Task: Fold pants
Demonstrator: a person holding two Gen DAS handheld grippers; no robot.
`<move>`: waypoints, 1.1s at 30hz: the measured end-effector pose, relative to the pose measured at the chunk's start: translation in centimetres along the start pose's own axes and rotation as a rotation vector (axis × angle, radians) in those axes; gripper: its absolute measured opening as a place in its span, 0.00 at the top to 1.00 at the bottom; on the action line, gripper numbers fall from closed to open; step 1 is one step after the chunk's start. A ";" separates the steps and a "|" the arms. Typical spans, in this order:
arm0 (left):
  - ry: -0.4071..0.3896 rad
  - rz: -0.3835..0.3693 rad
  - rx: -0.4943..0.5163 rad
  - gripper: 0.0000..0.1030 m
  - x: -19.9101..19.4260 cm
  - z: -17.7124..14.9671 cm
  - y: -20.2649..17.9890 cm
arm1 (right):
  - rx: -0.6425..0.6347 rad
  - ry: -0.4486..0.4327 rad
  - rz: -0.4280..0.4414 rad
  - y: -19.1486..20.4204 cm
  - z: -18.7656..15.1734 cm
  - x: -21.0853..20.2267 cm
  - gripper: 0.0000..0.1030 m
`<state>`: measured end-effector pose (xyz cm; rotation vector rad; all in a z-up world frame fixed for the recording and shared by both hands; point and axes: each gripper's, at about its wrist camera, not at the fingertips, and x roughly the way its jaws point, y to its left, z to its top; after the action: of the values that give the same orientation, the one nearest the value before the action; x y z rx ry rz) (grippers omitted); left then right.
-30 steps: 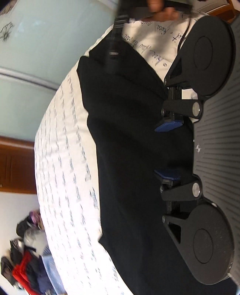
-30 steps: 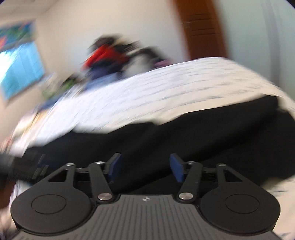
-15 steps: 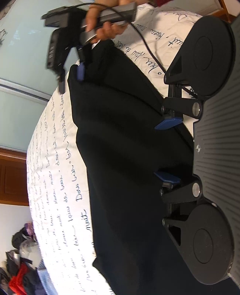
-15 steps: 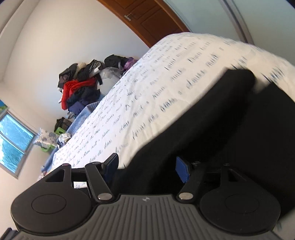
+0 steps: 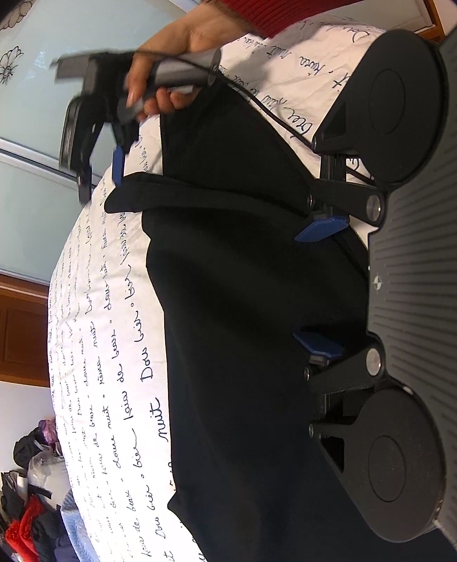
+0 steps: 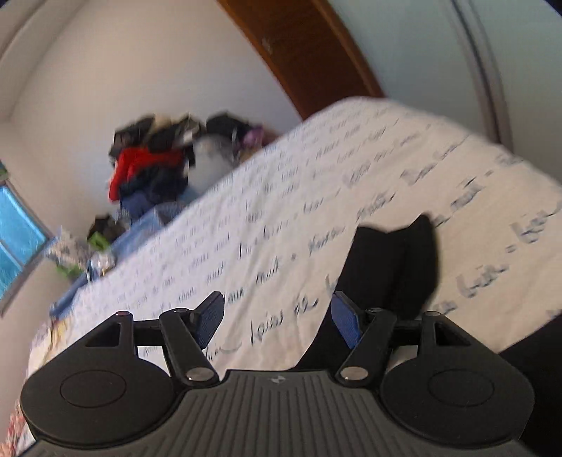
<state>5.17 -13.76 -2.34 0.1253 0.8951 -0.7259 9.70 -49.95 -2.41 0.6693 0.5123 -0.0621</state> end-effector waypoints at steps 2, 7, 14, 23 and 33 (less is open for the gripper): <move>-0.005 -0.007 -0.010 0.43 -0.2 0.0 0.0 | 0.040 -0.059 -0.020 -1.0 0.9 -0.8 0.34; -0.017 -0.036 -0.017 0.43 -0.6 0.3 -0.4 | 0.124 -0.021 -0.031 -3.2 1.1 0.3 0.33; -0.032 -0.039 0.005 0.43 -0.9 0.7 -1.2 | 0.227 0.018 -0.013 -4.6 0.2 3.6 0.33; -0.044 -0.055 0.074 0.43 -0.2 1.2 -3.3 | 0.289 -0.026 0.003 -6.0 0.9 5.9 0.46; -0.087 -0.043 0.182 0.45 1.9 1.3 -6.0 | 0.242 -0.116 -0.041 -5.3 0.7 4.8 0.95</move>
<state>3.03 -19.83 -1.74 0.2350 0.7492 -0.8462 13.01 -54.05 -7.29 0.8861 0.4096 -0.2031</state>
